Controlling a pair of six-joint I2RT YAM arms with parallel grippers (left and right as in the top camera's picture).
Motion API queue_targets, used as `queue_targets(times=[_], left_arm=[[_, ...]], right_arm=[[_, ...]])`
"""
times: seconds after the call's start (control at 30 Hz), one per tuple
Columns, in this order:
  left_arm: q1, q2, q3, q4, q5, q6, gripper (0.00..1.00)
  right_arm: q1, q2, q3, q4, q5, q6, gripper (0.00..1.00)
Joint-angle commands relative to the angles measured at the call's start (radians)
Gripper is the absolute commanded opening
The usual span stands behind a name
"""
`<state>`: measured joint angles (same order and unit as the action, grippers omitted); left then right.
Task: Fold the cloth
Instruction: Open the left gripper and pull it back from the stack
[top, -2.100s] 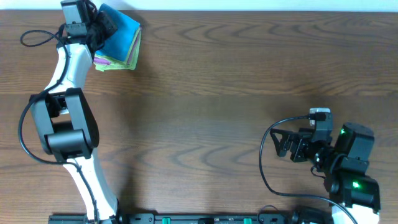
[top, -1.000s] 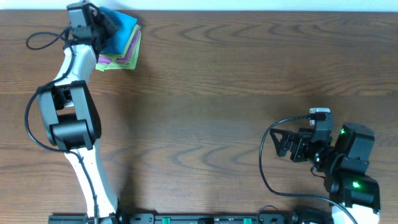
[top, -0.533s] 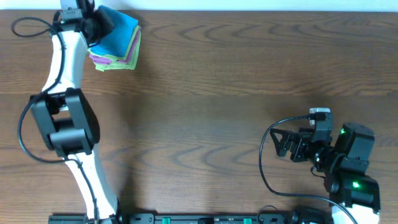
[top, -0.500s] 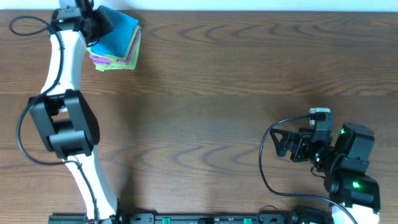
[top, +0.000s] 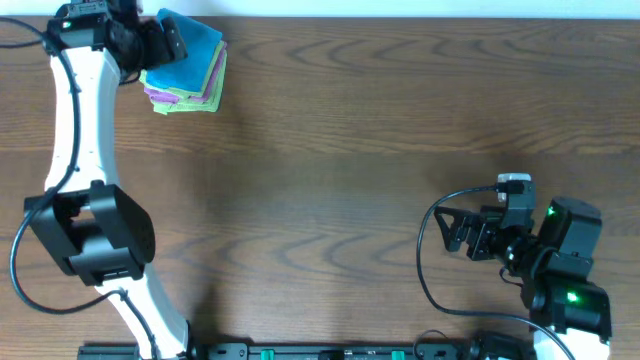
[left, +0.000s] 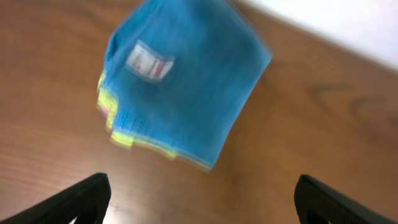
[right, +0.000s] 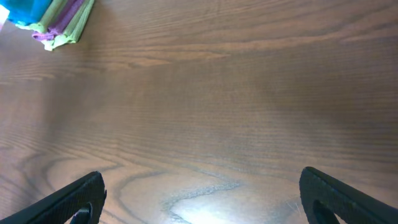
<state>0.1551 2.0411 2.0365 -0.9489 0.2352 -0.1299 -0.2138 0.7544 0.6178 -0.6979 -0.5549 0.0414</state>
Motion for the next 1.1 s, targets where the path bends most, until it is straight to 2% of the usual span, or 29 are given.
queue_targets(times=[0.0,0.13,0.37,0.43,0.47,0.57,0.6,0.63,0.67,0.77,0.8,0.83,0.9,1.07], left_arm=[[0.003,-0.046,0.020,-0.063,-0.067,0.039,0.96],[0.003,-0.082,0.020,-0.161,-0.124,0.037,0.95],[0.003,-0.146,0.020,-0.196,-0.136,0.037,0.93],[0.004,-0.158,0.020,-0.208,-0.154,0.019,0.34],[0.007,-0.164,0.020,-0.231,-0.171,-0.013,0.09],[0.009,-0.180,0.020,-0.323,-0.173,-0.025,0.06],[0.009,-0.186,0.020,-0.353,-0.173,-0.023,0.06],[0.009,-0.192,0.020,-0.382,-0.177,-0.021,0.12],[0.008,-0.199,0.020,-0.424,-0.175,-0.011,0.29],[0.007,-0.207,0.020,-0.475,-0.171,0.000,0.36],[0.007,-0.208,0.020,-0.490,-0.163,0.013,0.44],[0.007,-0.209,0.020,-0.505,-0.153,0.021,0.55],[0.007,-0.209,0.019,-0.524,-0.140,0.023,0.95],[0.007,-0.242,0.018,-0.539,-0.085,0.022,0.95]], right_arm=[[-0.008,-0.003,-0.005,-0.001,-0.018,0.010,0.99],[-0.008,-0.003,-0.005,-0.001,-0.018,0.010,0.99],[-0.008,-0.003,-0.005,-0.001,-0.018,0.010,0.99],[-0.008,-0.003,-0.005,-0.001,-0.018,0.010,0.99],[-0.008,-0.003,-0.005,-0.001,-0.018,0.010,0.99],[-0.008,-0.003,-0.005,-0.001,-0.018,0.010,0.99],[-0.008,-0.003,-0.005,-0.001,-0.018,0.010,0.99],[-0.008,-0.003,-0.005,-0.001,-0.018,0.010,0.99],[-0.008,-0.003,-0.005,-0.001,-0.018,0.010,0.99],[-0.008,-0.003,-0.005,-0.001,-0.018,0.010,0.99],[-0.008,-0.003,-0.005,-0.001,-0.018,0.010,0.99],[-0.008,-0.003,-0.005,-0.001,-0.018,0.010,0.99],[-0.008,-0.003,-0.005,-0.001,-0.018,0.010,0.99],[-0.008,-0.003,-0.005,-0.001,-0.018,0.010,0.99]])
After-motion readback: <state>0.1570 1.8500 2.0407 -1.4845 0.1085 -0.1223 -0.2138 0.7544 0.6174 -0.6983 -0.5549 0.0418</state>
